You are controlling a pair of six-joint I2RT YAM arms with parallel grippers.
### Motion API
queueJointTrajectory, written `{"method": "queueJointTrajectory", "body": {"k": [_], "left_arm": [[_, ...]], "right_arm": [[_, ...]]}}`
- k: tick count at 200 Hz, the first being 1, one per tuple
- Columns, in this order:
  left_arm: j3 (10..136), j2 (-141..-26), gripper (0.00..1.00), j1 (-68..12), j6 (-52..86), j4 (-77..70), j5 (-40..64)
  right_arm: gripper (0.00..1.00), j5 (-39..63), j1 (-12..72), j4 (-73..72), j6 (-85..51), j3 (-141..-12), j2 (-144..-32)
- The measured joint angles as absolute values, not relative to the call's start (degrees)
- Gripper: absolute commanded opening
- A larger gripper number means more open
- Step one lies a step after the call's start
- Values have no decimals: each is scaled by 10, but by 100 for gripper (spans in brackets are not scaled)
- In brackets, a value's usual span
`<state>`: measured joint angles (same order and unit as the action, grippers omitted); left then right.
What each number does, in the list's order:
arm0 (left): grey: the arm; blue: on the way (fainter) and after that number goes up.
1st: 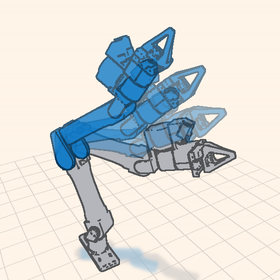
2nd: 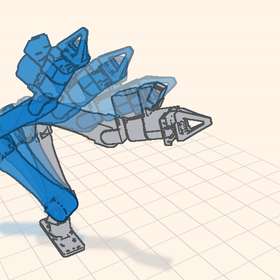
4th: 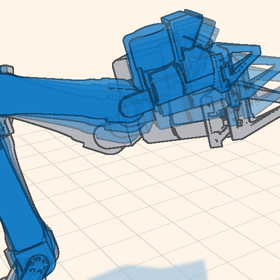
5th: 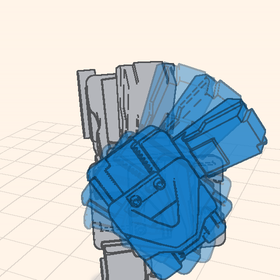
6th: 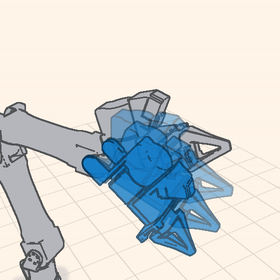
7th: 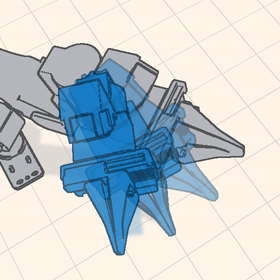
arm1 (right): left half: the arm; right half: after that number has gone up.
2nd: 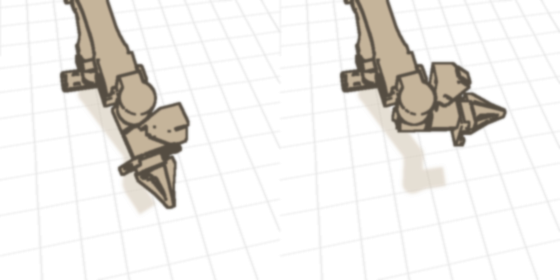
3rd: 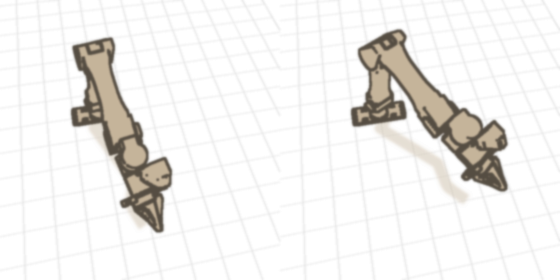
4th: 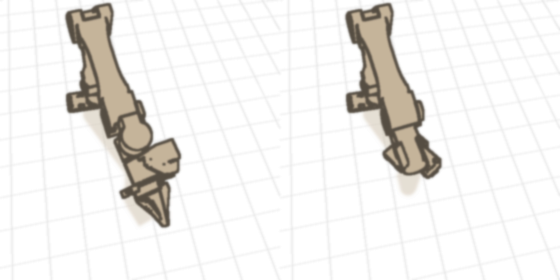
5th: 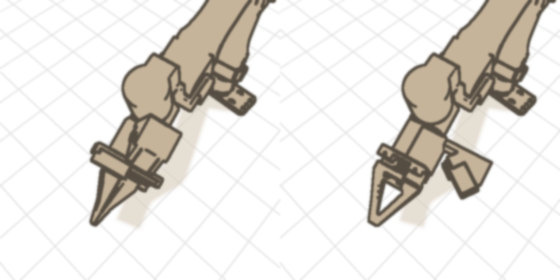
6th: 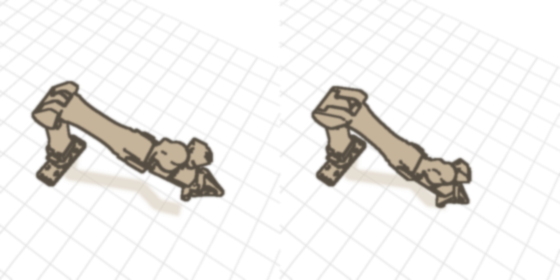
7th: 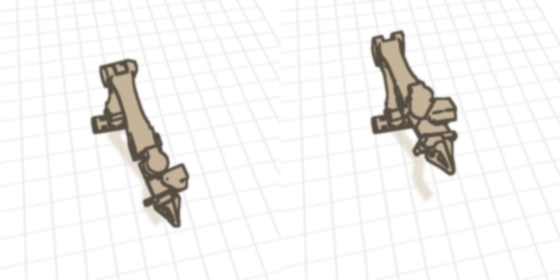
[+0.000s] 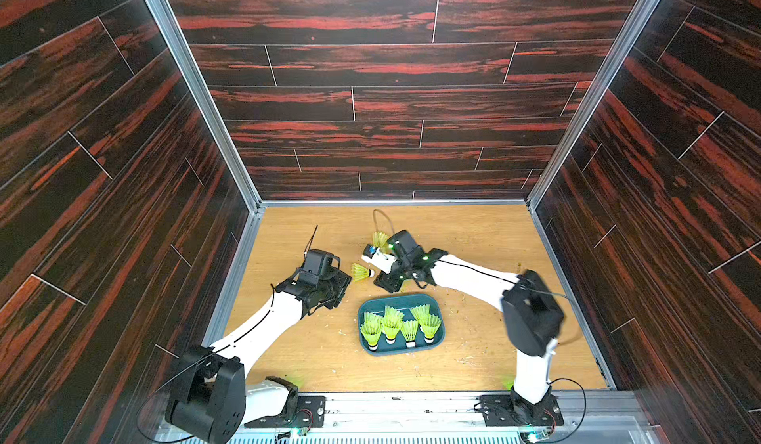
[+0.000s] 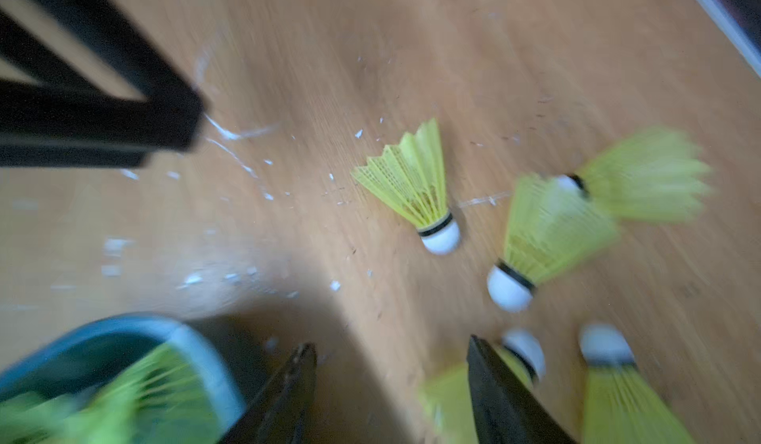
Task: Put the shuttlecocks into the storage box
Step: Pick up the shuttlecock at the center of the board.
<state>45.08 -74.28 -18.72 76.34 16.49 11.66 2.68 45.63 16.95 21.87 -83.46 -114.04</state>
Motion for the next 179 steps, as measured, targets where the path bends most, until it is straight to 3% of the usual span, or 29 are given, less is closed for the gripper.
{"method": "queueJointTrajectory", "body": {"k": [78,179], "left_arm": [[420,-757,56,-151,773,106,148],[421,-757,56,-130,752,112,161]], "right_arm": [[62,-14,456,173,271,-968,-1271],[57,-25,457,192,277,-993,-1317]]}}
